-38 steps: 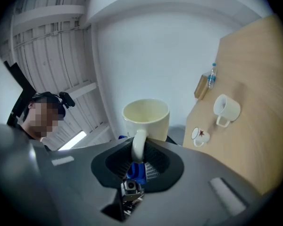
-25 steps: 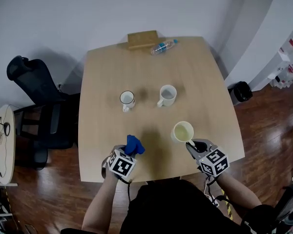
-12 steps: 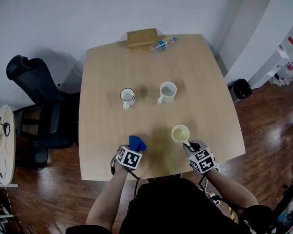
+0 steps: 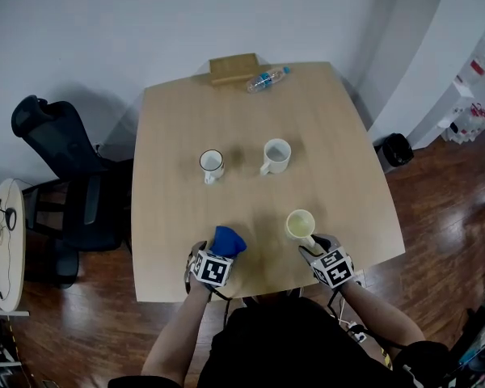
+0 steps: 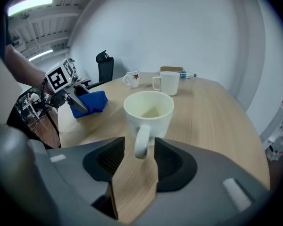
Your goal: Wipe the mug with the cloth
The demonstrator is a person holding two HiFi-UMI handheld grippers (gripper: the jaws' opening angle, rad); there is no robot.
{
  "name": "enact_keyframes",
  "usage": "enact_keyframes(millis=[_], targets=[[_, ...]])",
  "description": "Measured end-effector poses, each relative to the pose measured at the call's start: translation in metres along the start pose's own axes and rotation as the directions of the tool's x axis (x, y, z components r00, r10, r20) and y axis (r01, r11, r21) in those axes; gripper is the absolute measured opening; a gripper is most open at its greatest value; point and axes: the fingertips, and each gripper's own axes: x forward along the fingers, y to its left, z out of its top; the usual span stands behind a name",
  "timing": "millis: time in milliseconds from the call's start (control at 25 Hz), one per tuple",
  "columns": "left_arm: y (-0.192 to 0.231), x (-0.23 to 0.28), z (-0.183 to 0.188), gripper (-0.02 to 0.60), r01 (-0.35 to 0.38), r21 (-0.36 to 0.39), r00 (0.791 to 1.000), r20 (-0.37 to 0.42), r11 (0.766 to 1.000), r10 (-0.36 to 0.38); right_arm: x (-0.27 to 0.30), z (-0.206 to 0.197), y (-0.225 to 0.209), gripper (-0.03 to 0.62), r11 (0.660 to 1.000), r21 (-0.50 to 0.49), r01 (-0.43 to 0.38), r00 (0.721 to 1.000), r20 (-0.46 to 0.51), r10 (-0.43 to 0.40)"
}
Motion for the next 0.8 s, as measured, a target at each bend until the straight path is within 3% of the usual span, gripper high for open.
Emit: enact_keyframes(millis=[280,440,520,600,720,800], targets=[[0.020,-0.067,-0.006,0.430,0.025,-0.148,0.980,0.201,0.989,0.005,-0.036,-0.015,-0.004,0.199,0.991,0.100,0.087,0.996,0.016,-0.089],[0.036,-0.099,-0.046,0.417,0.054,-0.332,0.955,0.294,0.942,0.049,-0.074,-0.032,0.002,0.187,0.967,0.223,0.122,0.991,0.027,-0.131],[0.038,-0.116,-0.067,0.353,0.043,-0.391,0.947,0.309,0.919,0.087,-0.097,-0.034,0.005,0.136,0.950,0.285,0.125,0.987,0.060,-0.148],[0.031,-0.140,-0.083,0.240,0.017,-0.420,0.932,0.336,0.907,0.138,-0.123,-0.032,0.008,0.033,0.935,0.339,0.102,0.982,0.118,-0.150],[0.004,-0.187,-0.089,0.104,-0.004,-0.436,0.880,0.426,0.900,0.210,-0.163,-0.022,0.017,0.006,0.920,0.392,0.026,0.962,0.241,-0.130],[-0.027,-0.215,-0.083,0.052,0.008,-0.416,0.844,0.490,0.909,0.218,-0.188,-0.016,0.028,0.006,0.918,0.394,-0.031,0.939,0.327,-0.109]])
